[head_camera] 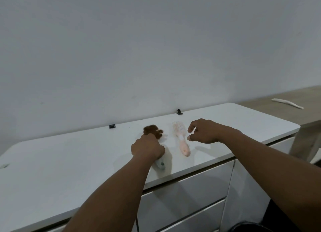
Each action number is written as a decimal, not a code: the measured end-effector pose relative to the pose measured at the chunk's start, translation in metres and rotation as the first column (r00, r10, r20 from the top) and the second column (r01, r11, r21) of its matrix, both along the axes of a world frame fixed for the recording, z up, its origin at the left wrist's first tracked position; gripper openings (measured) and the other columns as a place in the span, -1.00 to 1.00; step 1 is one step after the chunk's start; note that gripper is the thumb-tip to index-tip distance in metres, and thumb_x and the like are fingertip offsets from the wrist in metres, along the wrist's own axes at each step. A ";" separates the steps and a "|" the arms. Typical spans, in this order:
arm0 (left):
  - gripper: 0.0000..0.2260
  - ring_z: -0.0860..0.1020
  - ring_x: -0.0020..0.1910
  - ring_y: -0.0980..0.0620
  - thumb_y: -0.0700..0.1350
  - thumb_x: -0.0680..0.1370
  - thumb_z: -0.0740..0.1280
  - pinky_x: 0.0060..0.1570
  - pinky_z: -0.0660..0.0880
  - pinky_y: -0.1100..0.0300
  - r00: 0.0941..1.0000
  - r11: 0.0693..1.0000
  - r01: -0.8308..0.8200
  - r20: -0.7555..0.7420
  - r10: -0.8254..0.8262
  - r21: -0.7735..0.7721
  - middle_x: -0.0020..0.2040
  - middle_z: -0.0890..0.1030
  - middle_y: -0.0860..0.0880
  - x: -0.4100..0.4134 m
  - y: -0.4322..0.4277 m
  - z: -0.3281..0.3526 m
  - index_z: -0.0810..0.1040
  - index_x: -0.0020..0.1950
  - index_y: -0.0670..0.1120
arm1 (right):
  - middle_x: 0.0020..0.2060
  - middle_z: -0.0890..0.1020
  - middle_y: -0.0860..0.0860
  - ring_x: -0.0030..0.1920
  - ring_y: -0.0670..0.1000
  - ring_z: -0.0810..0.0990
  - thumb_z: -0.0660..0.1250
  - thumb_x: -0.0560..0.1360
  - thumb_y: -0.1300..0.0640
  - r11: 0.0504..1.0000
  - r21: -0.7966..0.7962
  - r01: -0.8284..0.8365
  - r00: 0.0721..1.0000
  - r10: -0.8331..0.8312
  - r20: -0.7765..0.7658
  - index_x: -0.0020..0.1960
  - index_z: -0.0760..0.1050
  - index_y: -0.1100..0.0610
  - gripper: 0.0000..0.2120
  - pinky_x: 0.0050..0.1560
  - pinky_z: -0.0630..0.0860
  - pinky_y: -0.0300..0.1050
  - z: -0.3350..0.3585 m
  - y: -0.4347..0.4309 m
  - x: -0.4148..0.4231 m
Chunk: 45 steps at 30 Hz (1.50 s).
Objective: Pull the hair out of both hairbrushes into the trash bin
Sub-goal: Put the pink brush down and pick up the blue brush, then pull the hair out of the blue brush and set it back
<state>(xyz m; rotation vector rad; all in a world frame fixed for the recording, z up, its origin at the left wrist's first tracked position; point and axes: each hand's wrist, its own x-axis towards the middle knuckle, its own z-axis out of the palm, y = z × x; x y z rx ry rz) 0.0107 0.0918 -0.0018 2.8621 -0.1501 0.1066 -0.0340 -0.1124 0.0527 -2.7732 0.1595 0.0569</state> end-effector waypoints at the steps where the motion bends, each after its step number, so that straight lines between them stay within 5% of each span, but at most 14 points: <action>1: -0.78 0.54 -0.08 -0.06 0.01 0.44 0.30 -0.17 0.40 0.13 1.000 1.000 -0.004 0.010 0.004 -0.019 -0.06 0.52 -0.03 -0.001 0.002 -0.001 0.50 0.02 -0.07 | 0.17 0.53 -0.02 0.08 0.03 0.53 0.38 0.49 -0.08 1.000 0.003 0.004 1.000 -0.004 -0.004 0.25 0.48 -0.01 -0.64 0.13 0.47 -0.07 -0.001 0.001 -0.001; 13: -0.74 0.52 -0.18 -0.08 0.11 0.49 0.26 -0.21 0.42 0.13 0.972 0.968 0.054 0.236 0.006 -0.246 -0.18 0.51 -0.03 -0.019 -0.015 0.026 0.48 -0.07 -0.08 | 0.20 0.55 0.01 0.06 0.04 0.55 0.39 0.49 -0.09 0.999 -0.009 0.044 0.997 -0.044 0.064 0.26 0.48 0.00 -0.62 0.15 0.48 -0.06 0.028 -0.010 -0.032; 25: -0.69 0.55 -0.19 -0.05 0.17 0.46 0.21 -0.25 0.46 0.09 0.863 0.859 0.455 0.354 -0.360 -0.235 -0.15 0.57 -0.04 -0.091 -0.138 0.038 0.44 -0.04 -0.06 | 0.24 0.53 0.07 0.16 0.09 0.55 0.28 0.51 -0.29 0.944 0.205 0.258 0.913 -0.307 0.268 0.51 0.29 0.17 -0.26 0.18 0.50 -0.02 0.050 -0.088 -0.123; 28: -0.70 0.54 -0.20 -0.05 0.18 0.51 0.21 -0.26 0.45 0.08 0.814 0.817 0.537 0.382 -0.438 -0.209 -0.14 0.57 -0.04 -0.114 -0.176 0.027 0.42 -0.03 -0.05 | 0.36 0.49 0.10 0.15 0.13 0.60 0.29 0.51 -0.28 0.861 0.390 0.326 0.865 -0.439 0.245 0.55 0.20 0.17 -0.21 0.07 0.65 0.11 0.039 -0.113 -0.147; 34: -0.72 0.56 -0.20 -0.11 0.15 0.48 0.24 -0.22 0.53 0.04 0.742 0.703 0.664 0.346 -0.575 -0.255 -0.14 0.60 -0.05 -0.150 -0.233 -0.029 0.43 -0.03 -0.06 | 0.01 0.69 0.13 -0.09 0.01 0.73 0.45 0.50 -0.01 0.671 0.639 0.377 0.759 -0.619 0.201 0.27 0.48 0.21 -0.56 -0.19 0.71 0.00 -0.025 -0.167 -0.179; 38: -0.73 0.59 -0.19 -0.15 0.17 0.44 0.23 -0.20 0.58 -0.01 0.729 0.664 0.683 0.218 -0.649 -0.304 -0.14 0.62 -0.09 -0.159 -0.251 -0.092 0.42 -0.06 -0.01 | 0.01 0.70 0.17 -0.08 0.06 0.74 0.49 0.48 0.10 0.495 0.774 0.396 0.741 -0.669 0.048 0.15 0.55 0.23 -0.68 -0.20 0.68 -0.07 -0.093 -0.194 -0.191; 45: -0.77 0.58 -0.24 -0.15 0.11 0.45 0.27 -0.33 0.37 0.08 0.681 0.635 0.652 -0.048 -0.730 -0.415 -0.25 0.58 -0.08 -0.162 -0.270 -0.236 0.37 -0.15 -0.04 | 0.03 0.71 0.18 -0.08 0.14 0.68 0.44 0.52 0.13 0.139 0.869 0.475 0.690 -0.672 -0.270 0.17 0.56 0.22 -0.73 -0.10 0.63 0.00 -0.245 -0.209 -0.201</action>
